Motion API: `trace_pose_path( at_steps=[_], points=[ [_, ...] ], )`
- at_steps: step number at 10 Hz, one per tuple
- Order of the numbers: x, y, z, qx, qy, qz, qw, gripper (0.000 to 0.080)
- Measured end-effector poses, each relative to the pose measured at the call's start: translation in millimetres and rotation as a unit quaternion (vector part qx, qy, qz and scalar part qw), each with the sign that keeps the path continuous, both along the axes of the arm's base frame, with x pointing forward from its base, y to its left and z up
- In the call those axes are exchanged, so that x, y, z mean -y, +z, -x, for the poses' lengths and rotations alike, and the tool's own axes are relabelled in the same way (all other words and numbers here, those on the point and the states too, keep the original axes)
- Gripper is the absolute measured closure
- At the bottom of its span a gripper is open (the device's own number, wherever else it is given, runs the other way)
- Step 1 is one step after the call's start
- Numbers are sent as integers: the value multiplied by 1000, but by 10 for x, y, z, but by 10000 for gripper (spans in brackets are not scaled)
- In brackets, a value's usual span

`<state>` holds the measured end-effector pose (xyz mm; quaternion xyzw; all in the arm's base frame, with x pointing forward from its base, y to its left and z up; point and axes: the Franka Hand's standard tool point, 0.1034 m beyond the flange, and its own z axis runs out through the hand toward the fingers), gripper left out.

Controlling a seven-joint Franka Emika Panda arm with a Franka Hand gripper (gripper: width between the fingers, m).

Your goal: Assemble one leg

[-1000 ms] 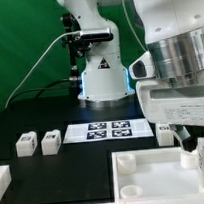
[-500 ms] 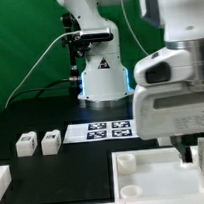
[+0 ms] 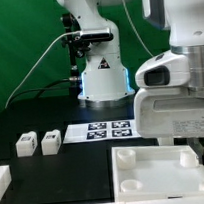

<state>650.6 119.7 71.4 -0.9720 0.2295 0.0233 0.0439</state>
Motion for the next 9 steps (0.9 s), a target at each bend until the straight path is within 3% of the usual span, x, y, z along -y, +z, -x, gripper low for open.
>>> trace_pose_path(
  at_steps=[1, 3, 8, 9],
  points=[
    [27, 1, -10, -4, -62, 2, 998, 723],
    [17, -3, -47, -2, -182, 1, 983, 794],
    [21, -10, -44, -2, -175, 2, 984, 797],
    [39, -2, -46, 0, -139, 2, 990, 715]
  ],
)
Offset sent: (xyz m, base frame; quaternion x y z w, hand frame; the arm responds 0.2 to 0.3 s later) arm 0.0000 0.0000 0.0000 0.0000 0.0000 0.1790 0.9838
